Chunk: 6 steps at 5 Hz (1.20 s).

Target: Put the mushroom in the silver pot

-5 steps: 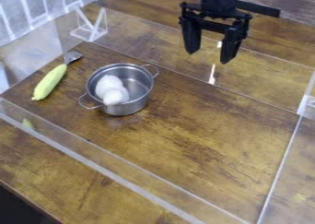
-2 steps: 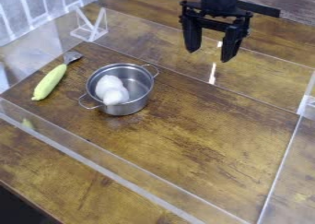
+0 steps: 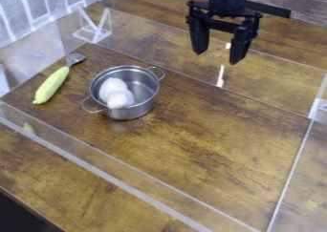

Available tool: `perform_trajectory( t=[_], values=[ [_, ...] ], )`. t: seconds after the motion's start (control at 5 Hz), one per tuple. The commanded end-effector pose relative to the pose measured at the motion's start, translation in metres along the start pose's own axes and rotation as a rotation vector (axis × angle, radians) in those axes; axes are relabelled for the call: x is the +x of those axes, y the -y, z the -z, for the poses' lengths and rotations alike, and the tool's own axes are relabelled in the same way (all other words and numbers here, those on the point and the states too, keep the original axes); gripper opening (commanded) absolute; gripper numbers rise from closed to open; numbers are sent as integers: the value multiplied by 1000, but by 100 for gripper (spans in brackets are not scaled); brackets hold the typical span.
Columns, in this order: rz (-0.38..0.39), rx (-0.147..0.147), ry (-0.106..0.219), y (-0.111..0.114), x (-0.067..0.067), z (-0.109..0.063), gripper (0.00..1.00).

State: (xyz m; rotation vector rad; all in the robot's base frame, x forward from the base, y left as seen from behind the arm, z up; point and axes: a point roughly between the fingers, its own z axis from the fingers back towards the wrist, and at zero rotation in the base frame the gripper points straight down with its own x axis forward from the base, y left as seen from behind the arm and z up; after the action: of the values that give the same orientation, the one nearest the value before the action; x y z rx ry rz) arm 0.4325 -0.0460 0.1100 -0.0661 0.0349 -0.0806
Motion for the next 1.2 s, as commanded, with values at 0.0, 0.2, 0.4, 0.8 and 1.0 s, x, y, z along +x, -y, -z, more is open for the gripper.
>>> perform_trajectory(
  t=[0.0, 0.2, 0.4, 0.8, 1.0],
  values=[
    [14, 1, 59, 6, 2, -22, 100],
    [14, 1, 55, 6, 2, -20, 100],
    [14, 1, 51, 6, 3, -18, 100],
    [26, 2, 59, 10, 0, -23, 100],
    [21, 2, 29, 9, 0, -10, 100]
  ],
)
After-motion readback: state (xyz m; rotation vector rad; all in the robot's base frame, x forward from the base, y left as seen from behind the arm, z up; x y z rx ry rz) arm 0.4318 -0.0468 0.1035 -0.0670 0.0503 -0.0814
